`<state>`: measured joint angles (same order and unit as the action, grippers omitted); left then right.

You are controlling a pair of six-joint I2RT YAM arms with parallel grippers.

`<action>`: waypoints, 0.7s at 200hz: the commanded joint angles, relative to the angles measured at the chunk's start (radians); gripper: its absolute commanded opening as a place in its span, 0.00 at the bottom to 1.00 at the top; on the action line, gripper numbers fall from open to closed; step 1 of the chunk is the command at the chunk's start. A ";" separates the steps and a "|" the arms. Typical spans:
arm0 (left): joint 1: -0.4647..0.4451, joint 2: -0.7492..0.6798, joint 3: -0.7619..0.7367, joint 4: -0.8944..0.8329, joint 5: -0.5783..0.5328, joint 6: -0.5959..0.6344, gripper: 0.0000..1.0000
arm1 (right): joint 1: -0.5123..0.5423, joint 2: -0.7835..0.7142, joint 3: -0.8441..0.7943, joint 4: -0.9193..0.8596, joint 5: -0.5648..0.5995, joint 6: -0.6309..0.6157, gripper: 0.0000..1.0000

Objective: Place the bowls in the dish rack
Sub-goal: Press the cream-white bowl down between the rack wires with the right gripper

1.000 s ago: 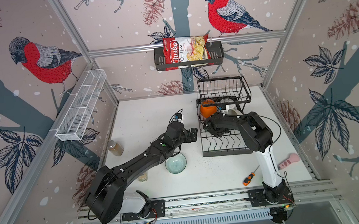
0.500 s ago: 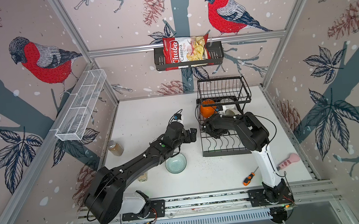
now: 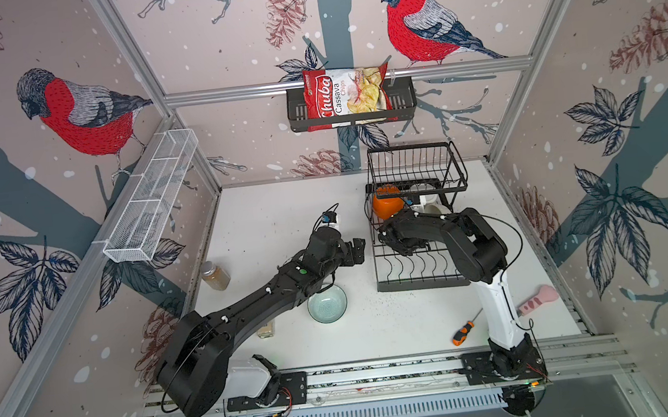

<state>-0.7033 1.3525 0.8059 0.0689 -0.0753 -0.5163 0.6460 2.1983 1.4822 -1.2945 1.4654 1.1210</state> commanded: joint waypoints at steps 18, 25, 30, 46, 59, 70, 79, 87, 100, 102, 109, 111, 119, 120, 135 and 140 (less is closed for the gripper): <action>0.001 -0.010 -0.006 0.031 -0.001 0.009 0.94 | -0.014 0.015 -0.010 -0.026 0.001 -0.024 0.00; 0.001 -0.012 -0.006 0.030 0.000 0.011 0.94 | -0.014 0.024 -0.007 -0.025 0.001 -0.029 0.00; 0.001 -0.010 -0.005 0.030 -0.001 0.011 0.94 | -0.014 0.031 -0.004 -0.025 -0.001 -0.033 0.00; 0.001 -0.010 -0.006 0.031 0.001 0.010 0.94 | -0.010 0.051 0.005 -0.025 -0.007 -0.036 0.00; 0.001 -0.009 -0.006 0.032 0.001 0.010 0.94 | -0.006 0.066 0.017 -0.025 -0.012 -0.042 0.00; 0.001 -0.008 -0.005 0.030 0.003 0.010 0.94 | -0.005 0.077 0.028 -0.026 -0.014 -0.047 0.00; 0.001 -0.008 -0.005 0.030 0.003 0.012 0.94 | -0.004 0.084 0.035 -0.025 -0.020 -0.050 0.00; 0.001 -0.009 -0.005 0.029 0.001 0.012 0.94 | -0.002 0.087 0.039 -0.026 -0.020 -0.052 0.00; 0.001 -0.012 -0.005 0.027 -0.001 0.015 0.94 | 0.001 0.090 0.044 -0.026 -0.025 -0.051 0.00; 0.001 -0.012 -0.006 0.026 -0.001 0.015 0.94 | 0.000 0.092 0.045 -0.026 -0.025 -0.050 0.00; 0.001 -0.012 -0.004 0.027 -0.001 0.016 0.94 | 0.003 0.095 0.047 -0.026 -0.026 -0.053 0.00; 0.001 -0.012 -0.004 0.027 -0.001 0.017 0.94 | 0.004 0.096 0.047 -0.026 -0.028 -0.053 0.00; 0.001 -0.012 -0.003 0.026 -0.001 0.017 0.94 | 0.006 0.099 0.049 -0.025 -0.031 -0.055 0.00; 0.001 -0.012 -0.003 0.026 -0.001 0.018 0.94 | 0.006 0.100 0.049 -0.026 -0.032 -0.054 0.00; 0.000 -0.010 -0.001 0.024 -0.003 0.022 0.94 | 0.012 0.107 0.049 -0.025 -0.033 -0.059 0.03; 0.001 -0.010 -0.001 0.025 -0.003 0.022 0.94 | 0.015 0.110 0.050 -0.026 -0.034 -0.060 0.05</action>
<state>-0.7033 1.3464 0.8024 0.0681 -0.0753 -0.5156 0.6525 2.2845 1.5345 -1.3266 1.5539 1.0969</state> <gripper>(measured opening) 0.939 0.089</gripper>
